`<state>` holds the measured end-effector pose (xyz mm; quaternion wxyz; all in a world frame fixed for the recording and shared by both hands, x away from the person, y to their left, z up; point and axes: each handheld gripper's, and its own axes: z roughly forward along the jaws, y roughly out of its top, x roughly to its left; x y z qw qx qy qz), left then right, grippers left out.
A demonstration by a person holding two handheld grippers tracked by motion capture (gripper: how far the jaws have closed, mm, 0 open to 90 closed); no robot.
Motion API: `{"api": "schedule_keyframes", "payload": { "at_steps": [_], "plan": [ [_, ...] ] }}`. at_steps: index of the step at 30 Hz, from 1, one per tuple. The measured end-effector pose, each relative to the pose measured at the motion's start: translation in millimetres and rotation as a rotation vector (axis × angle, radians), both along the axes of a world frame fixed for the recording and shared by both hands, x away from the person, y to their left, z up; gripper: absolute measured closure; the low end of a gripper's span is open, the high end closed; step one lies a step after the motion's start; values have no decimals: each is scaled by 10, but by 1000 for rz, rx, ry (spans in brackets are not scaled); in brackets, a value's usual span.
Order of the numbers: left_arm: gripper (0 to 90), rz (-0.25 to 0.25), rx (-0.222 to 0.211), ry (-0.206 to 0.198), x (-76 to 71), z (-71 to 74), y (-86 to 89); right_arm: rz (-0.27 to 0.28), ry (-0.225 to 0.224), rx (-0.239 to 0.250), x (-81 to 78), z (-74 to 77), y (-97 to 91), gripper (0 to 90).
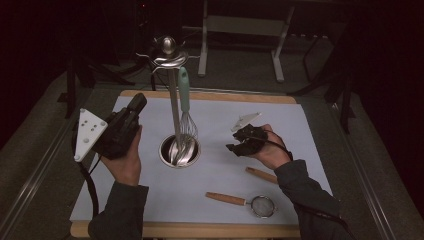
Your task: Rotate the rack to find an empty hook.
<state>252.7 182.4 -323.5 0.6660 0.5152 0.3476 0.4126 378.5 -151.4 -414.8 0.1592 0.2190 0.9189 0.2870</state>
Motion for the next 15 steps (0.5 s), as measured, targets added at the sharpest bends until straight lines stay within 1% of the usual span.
{"api": "schedule_keyframes", "payload": {
  "at_steps": [1,2,4,5,6,7,8,11,13,15],
  "plan": [
    [881,0,0,0,0,0,0,5,-2,-5,-1,-8,-6,525],
    [881,-4,2,-22,22,79,-56,5,5,-13,-8,-17,-10,528],
    [880,-12,5,-34,49,144,-105,4,4,-18,-11,-37,-19,530],
    [880,-12,5,-34,49,144,-105,4,4,-18,-11,-37,-19,530],
    [880,-19,6,-41,81,194,-156,1,4,-18,-10,-49,-31,529],
    [880,-19,6,-41,81,194,-156,1,4,-18,-10,-49,-31,529],
    [880,-20,9,-44,119,226,-208,-5,6,-13,-7,-54,-46,524],
    [881,-23,5,-42,147,240,-240,-9,7,-6,2,-56,-62,517],
    [880,-16,2,-45,196,270,-288,-16,12,4,8,-67,-80,513],
    [880,-16,2,-43,207,275,-292,-18,14,6,3,-73,-83,512]
  ]
}}
